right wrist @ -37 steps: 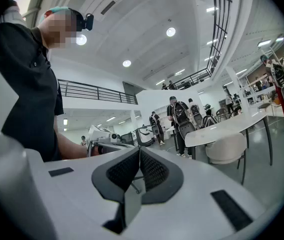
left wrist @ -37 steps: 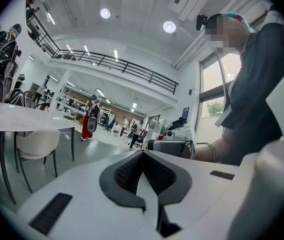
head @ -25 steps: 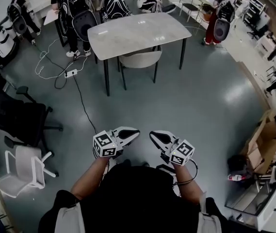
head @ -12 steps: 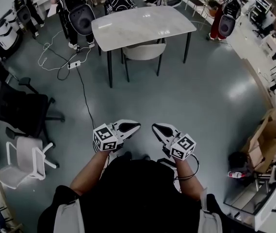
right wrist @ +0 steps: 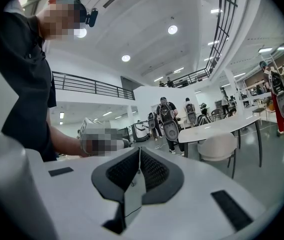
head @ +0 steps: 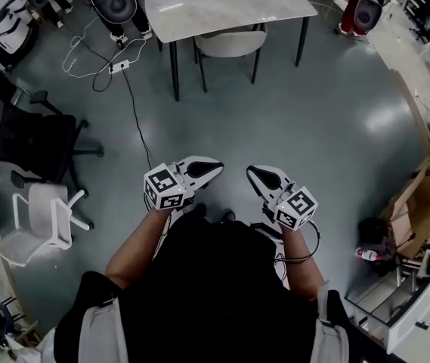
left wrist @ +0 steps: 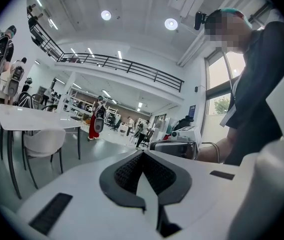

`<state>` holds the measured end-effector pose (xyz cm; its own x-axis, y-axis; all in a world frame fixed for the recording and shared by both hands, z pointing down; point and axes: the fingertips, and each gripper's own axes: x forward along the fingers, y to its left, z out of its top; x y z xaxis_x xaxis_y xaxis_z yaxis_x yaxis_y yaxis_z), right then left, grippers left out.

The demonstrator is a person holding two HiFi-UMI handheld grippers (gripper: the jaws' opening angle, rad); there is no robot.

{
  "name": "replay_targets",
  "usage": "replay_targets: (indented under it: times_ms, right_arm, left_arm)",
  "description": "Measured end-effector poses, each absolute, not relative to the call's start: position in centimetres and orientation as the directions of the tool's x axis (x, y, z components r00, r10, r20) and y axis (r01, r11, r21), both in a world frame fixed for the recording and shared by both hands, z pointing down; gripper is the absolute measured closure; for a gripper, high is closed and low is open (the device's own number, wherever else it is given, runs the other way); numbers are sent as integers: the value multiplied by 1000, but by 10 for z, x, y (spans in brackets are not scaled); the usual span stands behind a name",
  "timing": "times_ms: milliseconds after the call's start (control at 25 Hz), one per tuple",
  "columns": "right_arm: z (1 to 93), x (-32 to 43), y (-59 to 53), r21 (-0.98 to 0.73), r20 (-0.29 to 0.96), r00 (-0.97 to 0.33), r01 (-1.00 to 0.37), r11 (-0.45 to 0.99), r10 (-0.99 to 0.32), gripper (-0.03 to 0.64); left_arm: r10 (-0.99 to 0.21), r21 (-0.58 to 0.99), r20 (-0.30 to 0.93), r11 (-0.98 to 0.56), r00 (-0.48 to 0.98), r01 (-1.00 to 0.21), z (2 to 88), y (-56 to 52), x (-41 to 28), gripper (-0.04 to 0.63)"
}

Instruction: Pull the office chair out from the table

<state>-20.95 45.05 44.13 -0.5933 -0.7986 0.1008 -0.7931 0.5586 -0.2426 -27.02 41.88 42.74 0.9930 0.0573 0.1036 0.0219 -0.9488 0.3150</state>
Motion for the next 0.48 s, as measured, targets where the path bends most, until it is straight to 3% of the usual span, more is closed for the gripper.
replay_targets:
  times_ms: [480]
  right_arm:
    - [461,-185,468,-284,110,-610,-776,564,-784,595]
  left_arm:
    - [25,373,121,-928,992,-22,445,437,-253,583]
